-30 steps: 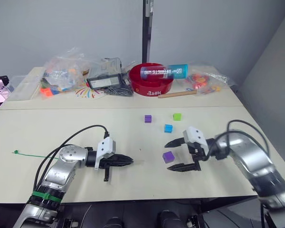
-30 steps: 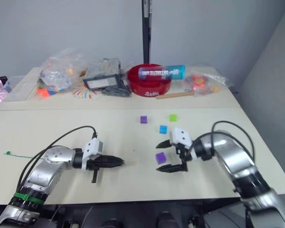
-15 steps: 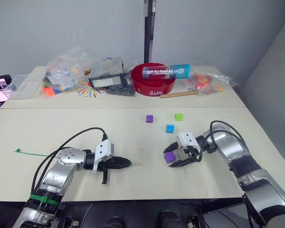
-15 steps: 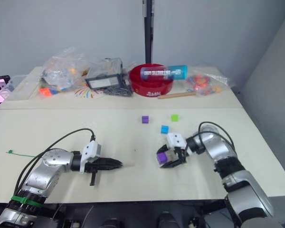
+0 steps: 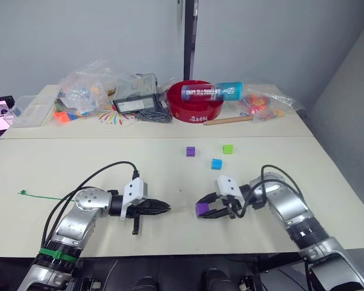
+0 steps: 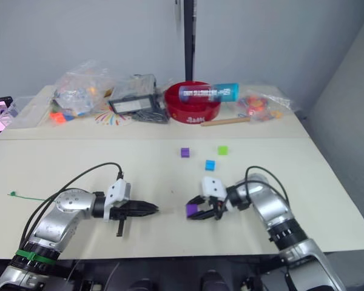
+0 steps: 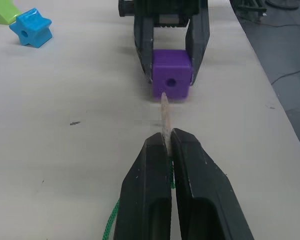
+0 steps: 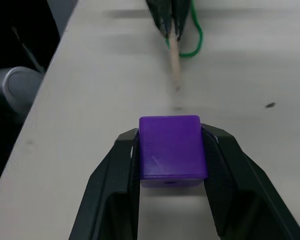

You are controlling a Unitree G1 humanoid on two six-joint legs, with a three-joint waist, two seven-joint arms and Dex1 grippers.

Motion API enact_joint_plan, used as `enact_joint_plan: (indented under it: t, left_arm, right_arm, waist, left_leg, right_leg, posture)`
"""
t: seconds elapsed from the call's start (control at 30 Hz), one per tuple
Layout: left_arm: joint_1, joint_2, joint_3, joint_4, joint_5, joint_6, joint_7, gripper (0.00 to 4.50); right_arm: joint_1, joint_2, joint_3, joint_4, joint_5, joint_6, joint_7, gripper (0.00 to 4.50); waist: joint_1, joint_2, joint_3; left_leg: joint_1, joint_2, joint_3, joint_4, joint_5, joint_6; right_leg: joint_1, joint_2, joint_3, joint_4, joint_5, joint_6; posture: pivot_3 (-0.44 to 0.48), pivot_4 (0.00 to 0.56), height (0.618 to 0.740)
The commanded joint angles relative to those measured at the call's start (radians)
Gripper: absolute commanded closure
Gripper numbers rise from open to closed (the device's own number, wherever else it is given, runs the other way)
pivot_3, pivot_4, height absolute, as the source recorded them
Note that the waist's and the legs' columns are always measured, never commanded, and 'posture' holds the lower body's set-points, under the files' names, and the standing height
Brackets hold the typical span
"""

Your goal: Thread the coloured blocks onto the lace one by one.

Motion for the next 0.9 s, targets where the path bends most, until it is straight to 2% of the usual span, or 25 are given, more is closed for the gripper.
enact_joint_plan:
  t: [0.03, 0.37, 0.9]
  left_arm:
    - [-0.013, -0.011, -0.010, -0.036, -0.002, 0.004, 0.005, 4.50]
    - [-0.014, -0.034, -0.028, -0.011, 0.034, -0.018, 0.040, 4.50]
    - [-0.037, -0.039, -0.009, 0.017, 0.040, -0.017, 0.046, 4.50]
  right_arm:
    - [0.008, 0.009, 0.006, -0.049, -0.034, 0.042, -0.074, 3.30]
    - [0.061, -0.010, 0.046, -0.070, -0.068, 0.063, -0.106, 3.30]
    - [0.066, -0.049, 0.057, -0.097, -0.039, 0.093, -0.061, 3.30]
  waist:
    - [0.001, 0.000, 0.000]
    - [0.001, 0.000, 0.000]
    - [0.015, 0.000, 0.000]
  left_leg:
    - [0.000, 0.000, 0.000, 0.000, 0.000, 0.000]
    - [0.001, 0.000, 0.000, 0.000, 0.000, 0.000]
    - [0.001, -0.001, 0.000, 0.000, 0.000, 0.000]
  right_leg:
    - [0.000, 0.000, 0.000, 0.000, 0.000, 0.000]
    - [0.002, 0.000, 0.000, -0.001, 0.000, 0.000]
    - [0.002, -0.001, 0.000, -0.002, 0.000, 0.000]
  posture:
    - [0.000, 0.150, 0.731]
    - [0.000, 0.150, 0.731]
    - [0.000, 0.150, 0.731]
